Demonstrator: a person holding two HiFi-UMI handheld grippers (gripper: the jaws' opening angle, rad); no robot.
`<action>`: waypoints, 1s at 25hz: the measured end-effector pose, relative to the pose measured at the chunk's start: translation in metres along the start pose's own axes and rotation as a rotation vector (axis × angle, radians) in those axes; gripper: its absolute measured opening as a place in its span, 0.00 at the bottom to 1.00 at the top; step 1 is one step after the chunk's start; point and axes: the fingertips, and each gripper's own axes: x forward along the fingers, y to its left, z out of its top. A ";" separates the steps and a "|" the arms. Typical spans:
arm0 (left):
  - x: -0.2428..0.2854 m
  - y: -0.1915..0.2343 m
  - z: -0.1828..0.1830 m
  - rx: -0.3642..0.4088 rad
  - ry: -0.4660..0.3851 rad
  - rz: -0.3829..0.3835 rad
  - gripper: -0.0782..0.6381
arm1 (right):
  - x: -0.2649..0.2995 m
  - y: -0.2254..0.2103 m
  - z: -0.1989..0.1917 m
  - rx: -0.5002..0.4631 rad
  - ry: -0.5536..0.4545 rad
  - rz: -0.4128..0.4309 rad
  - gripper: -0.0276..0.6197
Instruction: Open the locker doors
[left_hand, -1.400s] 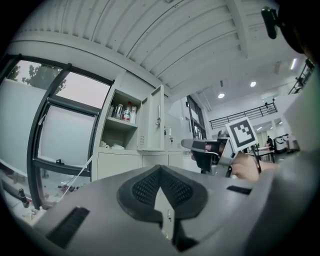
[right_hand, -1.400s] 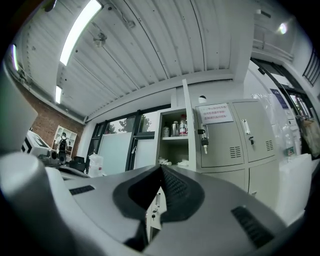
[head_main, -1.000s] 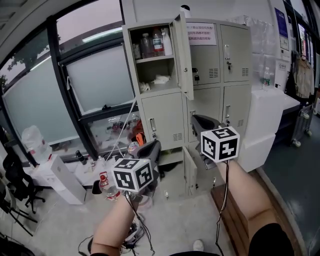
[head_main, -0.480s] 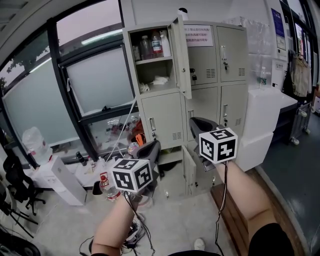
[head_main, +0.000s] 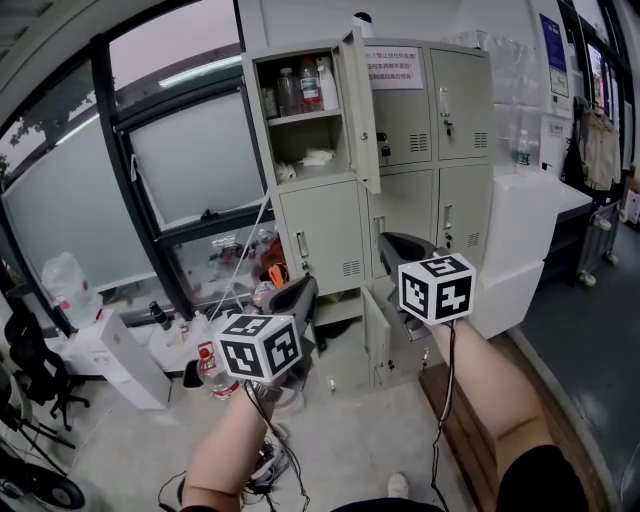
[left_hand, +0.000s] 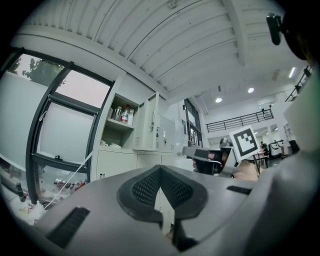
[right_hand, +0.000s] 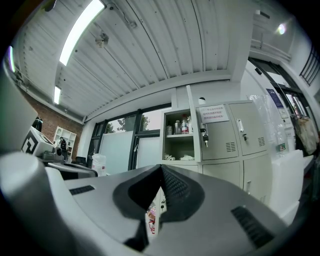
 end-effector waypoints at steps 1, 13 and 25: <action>0.000 0.001 0.001 -0.004 -0.004 0.005 0.11 | 0.000 0.000 0.000 -0.002 0.000 0.000 0.04; 0.000 0.006 0.000 -0.010 -0.004 0.008 0.11 | 0.003 -0.001 -0.003 0.004 0.001 -0.006 0.04; 0.000 0.003 0.000 -0.006 -0.001 -0.018 0.11 | -0.001 -0.003 -0.004 0.003 0.004 -0.031 0.04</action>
